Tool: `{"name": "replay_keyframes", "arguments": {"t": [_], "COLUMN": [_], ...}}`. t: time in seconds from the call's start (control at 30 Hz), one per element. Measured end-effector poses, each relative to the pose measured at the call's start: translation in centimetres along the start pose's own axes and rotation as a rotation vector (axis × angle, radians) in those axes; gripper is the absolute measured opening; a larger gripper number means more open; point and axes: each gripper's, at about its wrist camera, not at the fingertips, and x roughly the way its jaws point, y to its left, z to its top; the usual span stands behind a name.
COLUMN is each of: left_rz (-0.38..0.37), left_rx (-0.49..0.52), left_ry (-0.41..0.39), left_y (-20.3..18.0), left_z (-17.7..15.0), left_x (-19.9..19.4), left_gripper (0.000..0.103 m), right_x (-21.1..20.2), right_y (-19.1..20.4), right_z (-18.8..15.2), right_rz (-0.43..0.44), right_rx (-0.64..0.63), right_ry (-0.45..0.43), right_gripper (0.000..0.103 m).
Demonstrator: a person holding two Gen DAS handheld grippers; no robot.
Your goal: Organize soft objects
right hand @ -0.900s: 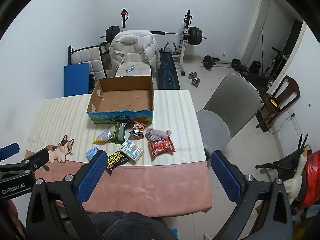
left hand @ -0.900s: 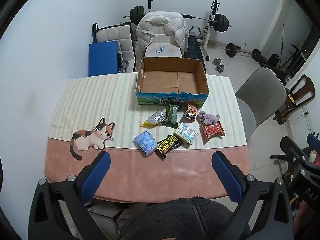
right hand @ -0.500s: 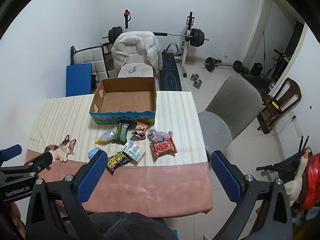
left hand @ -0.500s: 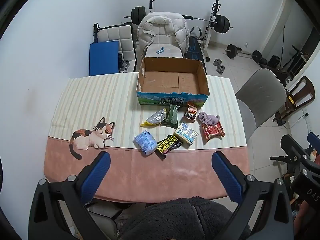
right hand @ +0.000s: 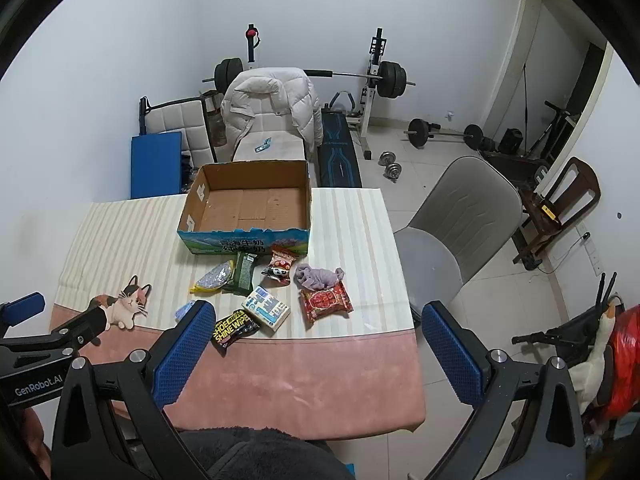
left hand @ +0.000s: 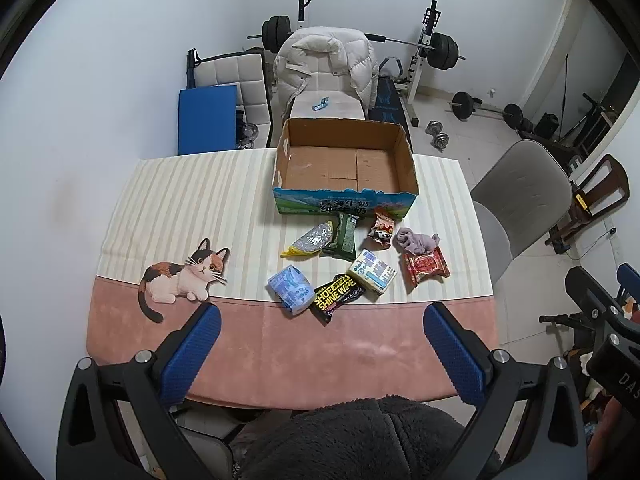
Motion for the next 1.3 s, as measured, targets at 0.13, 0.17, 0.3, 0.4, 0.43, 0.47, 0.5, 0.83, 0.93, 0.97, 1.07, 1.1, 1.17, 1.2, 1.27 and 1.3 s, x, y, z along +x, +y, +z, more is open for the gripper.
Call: {"name": "replay_keyframes", "arguments": {"t": [0.13, 0.17, 0.3, 0.4, 0.43, 0.47, 0.5, 0.83, 0.93, 0.97, 1.07, 1.1, 1.17, 1.2, 1.27, 1.3], "left_rz": [0.000, -0.001, 0.002, 0.004, 0.004, 0.003, 0.004, 0.005, 0.006, 0.004, 0.007, 0.005, 0.007, 0.008, 0.009, 0.011], "left_rx": [-0.003, -0.004, -0.005, -0.005, -0.006, -0.008, -0.005, -0.004, -0.003, -0.004, -0.003, -0.005, -0.005, -0.005, -0.005, -0.005], "left_ry": [-0.011, -0.014, -0.020, -0.024, -0.025, -0.027, -0.025, -0.031, -0.031, -0.031, -0.032, -0.032, -0.034, -0.036, -0.040, -0.042], "left_y": [0.3, 0.4, 0.6, 0.6, 0.6, 0.6, 0.5, 0.5, 0.6, 0.6, 0.6, 0.6, 0.6, 0.6, 0.7, 0.6], "left_z": [0.3, 0.4, 0.3, 0.2, 0.3, 0.2, 0.2, 0.4, 0.5, 0.5, 0.5, 0.5, 0.5, 0.6, 0.7, 0.6], "left_x": [0.0, 0.0, 0.0, 0.0, -0.1, -0.2, -0.2, -0.4, -0.5, -0.5, -0.6, -0.5, -0.6, -0.7, -0.9, -0.9], "left_gripper": [0.103, 0.103, 0.103, 0.103, 0.103, 0.103, 0.103, 0.103, 0.103, 0.103, 0.103, 0.103, 0.103, 0.103, 0.103, 0.103], "right_x": [0.0, 0.0, 0.0, 0.0, 0.0, 0.0, 0.0, 0.1, 0.1, 0.1, 0.0, 0.0, 0.1, 0.0, 0.0, 0.0], "right_y": [0.0, 0.0, -0.2, -0.2, -0.2, -0.2, -0.1, -0.1, 0.0, 0.0, -0.1, 0.0, 0.0, 0.0, 0.1, 0.0], "right_z": [0.0, 0.0, 0.3, 0.3, 0.3, 0.3, 0.2, 0.2, 0.3, 0.3, 0.3, 0.3, 0.4, 0.4, 0.4, 0.4], "right_rz": [-0.001, 0.000, 0.001, 0.002, 0.002, 0.002, 0.001, -0.001, -0.002, 0.000, 0.001, 0.000, 0.000, 0.000, -0.001, 0.001], "right_rx": [-0.002, -0.003, -0.004, -0.004, -0.005, -0.005, -0.005, -0.007, -0.010, -0.010, -0.009, -0.009, -0.009, -0.009, -0.010, -0.009], "right_ry": [-0.003, -0.005, -0.008, -0.009, -0.008, -0.008, -0.010, -0.012, -0.012, -0.011, -0.011, -0.012, -0.013, -0.013, -0.015, -0.014], "right_gripper": [0.103, 0.103, 0.103, 0.103, 0.103, 0.103, 0.103, 0.103, 0.103, 0.103, 0.103, 0.103, 0.103, 0.103, 0.103, 0.103]}}
